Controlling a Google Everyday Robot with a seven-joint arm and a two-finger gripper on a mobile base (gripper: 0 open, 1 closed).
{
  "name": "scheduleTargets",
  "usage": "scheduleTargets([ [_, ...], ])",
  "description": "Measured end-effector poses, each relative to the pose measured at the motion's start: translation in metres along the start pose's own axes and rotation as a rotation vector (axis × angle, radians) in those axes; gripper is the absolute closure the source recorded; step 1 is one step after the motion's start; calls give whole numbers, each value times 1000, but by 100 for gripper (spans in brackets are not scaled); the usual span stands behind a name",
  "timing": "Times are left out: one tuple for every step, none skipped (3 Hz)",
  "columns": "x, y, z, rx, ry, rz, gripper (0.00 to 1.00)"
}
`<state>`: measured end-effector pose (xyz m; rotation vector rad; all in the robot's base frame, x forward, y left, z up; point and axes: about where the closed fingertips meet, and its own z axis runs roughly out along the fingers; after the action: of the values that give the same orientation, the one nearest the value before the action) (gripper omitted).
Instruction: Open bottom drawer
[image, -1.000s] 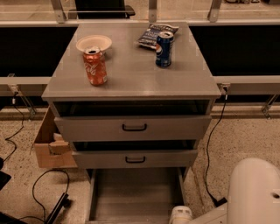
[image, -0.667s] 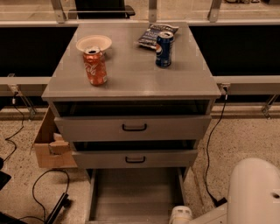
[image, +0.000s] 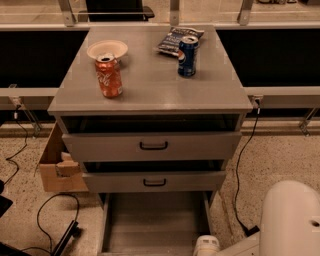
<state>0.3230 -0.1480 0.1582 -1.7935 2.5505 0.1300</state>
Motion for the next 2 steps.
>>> scheduleTargets([
  [0,0,0,0,0,0,0],
  [0,0,0,0,0,0,18],
])
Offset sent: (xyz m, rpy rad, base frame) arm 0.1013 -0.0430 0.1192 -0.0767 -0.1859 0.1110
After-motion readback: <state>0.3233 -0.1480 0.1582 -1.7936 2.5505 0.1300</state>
